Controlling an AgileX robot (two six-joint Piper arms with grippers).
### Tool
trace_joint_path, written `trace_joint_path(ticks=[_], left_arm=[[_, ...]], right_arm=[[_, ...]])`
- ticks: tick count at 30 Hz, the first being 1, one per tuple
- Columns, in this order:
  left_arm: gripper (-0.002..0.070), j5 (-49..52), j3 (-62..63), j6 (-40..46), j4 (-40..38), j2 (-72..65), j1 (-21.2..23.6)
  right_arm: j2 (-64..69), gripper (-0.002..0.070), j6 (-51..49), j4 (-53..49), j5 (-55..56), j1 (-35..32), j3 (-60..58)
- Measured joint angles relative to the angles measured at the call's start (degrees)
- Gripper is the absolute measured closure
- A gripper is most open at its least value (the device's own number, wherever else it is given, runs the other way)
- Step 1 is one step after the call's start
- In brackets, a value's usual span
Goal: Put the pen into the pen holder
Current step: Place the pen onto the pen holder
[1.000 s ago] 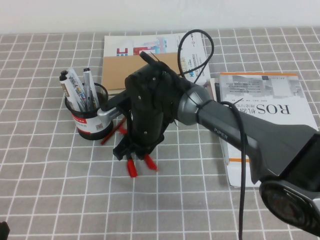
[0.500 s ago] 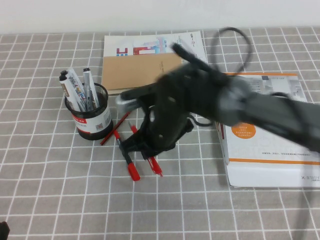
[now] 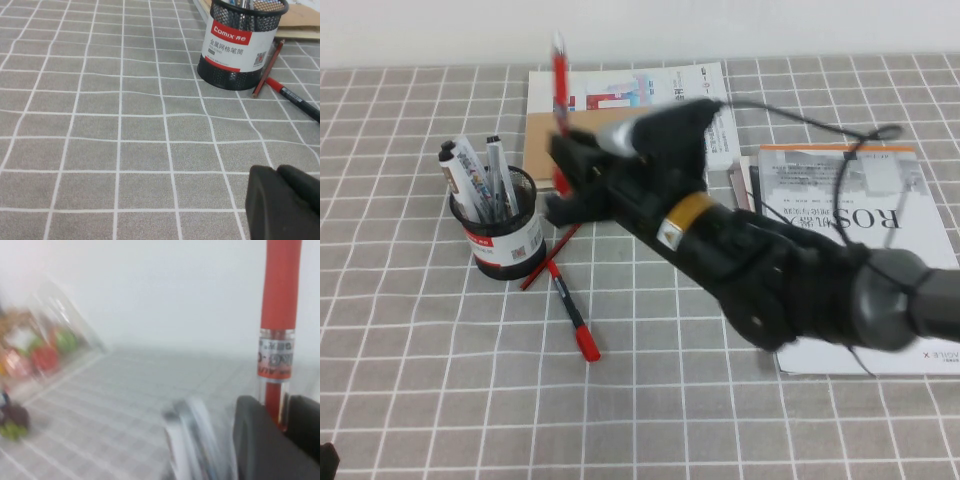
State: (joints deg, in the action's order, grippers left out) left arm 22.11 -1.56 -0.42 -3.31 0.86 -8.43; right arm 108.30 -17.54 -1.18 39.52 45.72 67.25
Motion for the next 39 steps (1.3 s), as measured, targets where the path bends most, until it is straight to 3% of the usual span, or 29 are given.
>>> trace_joint_path(ticks=[8, 22, 25, 30, 34, 37, 39], left_arm=[[0.068, 0.0, 0.0, 0.0, 0.0, 0.0, 0.0], [0.068, 0.0, 0.0, 0.0, 0.0, 0.0, 0.0], [0.068, 0.0, 0.0, 0.0, 0.0, 0.0, 0.0], [0.068, 0.0, 0.0, 0.0, 0.0, 0.0, 0.0], [0.068, 0.0, 0.0, 0.0, 0.0, 0.0, 0.0], [0.068, 0.0, 0.0, 0.0, 0.0, 0.0, 0.0], [0.068, 0.0, 0.0, 0.0, 0.0, 0.0, 0.0]], right_arm=[[7.85, 0.0608, -0.24, -7.11, -0.12, 0.14, 13.0], [18.11, 0.0605, 0.44, -6.06, -6.45, 0.14, 24.68], [19.9, 0.0563, 0.4, -5.51, -7.16, 0.14, 25.71], [21.25, 0.0392, 0.4, -5.28, -7.6, 0.14, 25.97], [21.23, 0.0335, 0.4, -5.29, -7.86, 0.14, 25.97], [20.68, 0.0384, 0.4, -5.43, -9.52, 0.14, 25.97], [19.23, 0.0491, 0.4, -7.17, -12.02, 0.28, 25.97]])
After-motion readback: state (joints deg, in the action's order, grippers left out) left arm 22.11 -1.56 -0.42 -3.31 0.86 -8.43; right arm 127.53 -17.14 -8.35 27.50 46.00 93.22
